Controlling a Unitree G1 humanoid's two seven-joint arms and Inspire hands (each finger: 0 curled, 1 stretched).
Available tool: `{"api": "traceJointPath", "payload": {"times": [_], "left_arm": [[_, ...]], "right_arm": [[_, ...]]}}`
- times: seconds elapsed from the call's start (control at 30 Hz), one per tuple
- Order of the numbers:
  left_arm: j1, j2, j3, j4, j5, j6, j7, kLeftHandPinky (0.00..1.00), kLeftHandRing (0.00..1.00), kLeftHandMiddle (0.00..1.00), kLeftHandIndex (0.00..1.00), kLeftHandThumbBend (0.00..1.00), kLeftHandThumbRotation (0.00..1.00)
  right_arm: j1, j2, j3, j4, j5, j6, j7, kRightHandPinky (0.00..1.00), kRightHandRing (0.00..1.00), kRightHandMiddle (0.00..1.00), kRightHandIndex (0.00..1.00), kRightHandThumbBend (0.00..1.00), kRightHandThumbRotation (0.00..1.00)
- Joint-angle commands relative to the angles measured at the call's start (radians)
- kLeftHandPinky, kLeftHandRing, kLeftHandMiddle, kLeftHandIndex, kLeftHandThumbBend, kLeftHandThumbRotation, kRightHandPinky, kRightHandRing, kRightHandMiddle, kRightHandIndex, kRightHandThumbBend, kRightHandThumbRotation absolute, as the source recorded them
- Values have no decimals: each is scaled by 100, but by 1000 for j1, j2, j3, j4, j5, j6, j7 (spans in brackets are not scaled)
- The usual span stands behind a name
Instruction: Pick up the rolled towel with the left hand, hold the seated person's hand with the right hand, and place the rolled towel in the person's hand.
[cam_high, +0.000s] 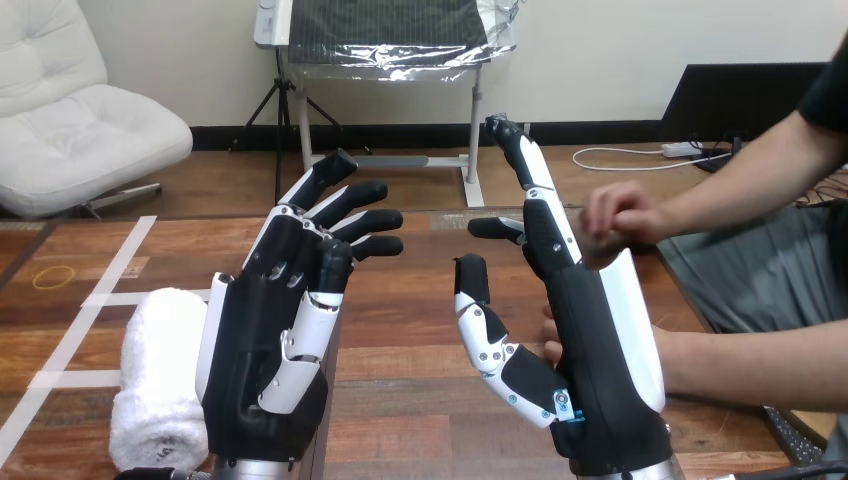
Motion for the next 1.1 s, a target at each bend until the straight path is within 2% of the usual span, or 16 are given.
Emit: {"api": "traceJointPath", "payload": {"times": [0.0, 0.4, 0.7, 1.07], "left_arm": [[26, -26, -25, -28, 2, -4, -2, 64, 70, 76, 81, 38, 51], [20, -25, -20, -23, 14, -15, 1, 64, 70, 76, 82, 37, 49], [12, -24, -10, -13, 56, -37, 16, 65, 71, 77, 82, 36, 48], [8, -24, -13, -12, 49, -34, 17, 65, 71, 77, 82, 37, 47]], "right_arm": [[-41, 28, -9, -24, 9, -9, -1, 73, 100, 100, 97, 0, 0], [-44, 28, -13, -27, 14, -2, 7, 73, 100, 100, 97, 0, 0], [-49, 26, -17, -28, 11, 0, 13, 73, 100, 100, 97, 0, 0], [-53, 34, -17, -26, 16, -1, 15, 73, 100, 100, 97, 0, 0]]}}
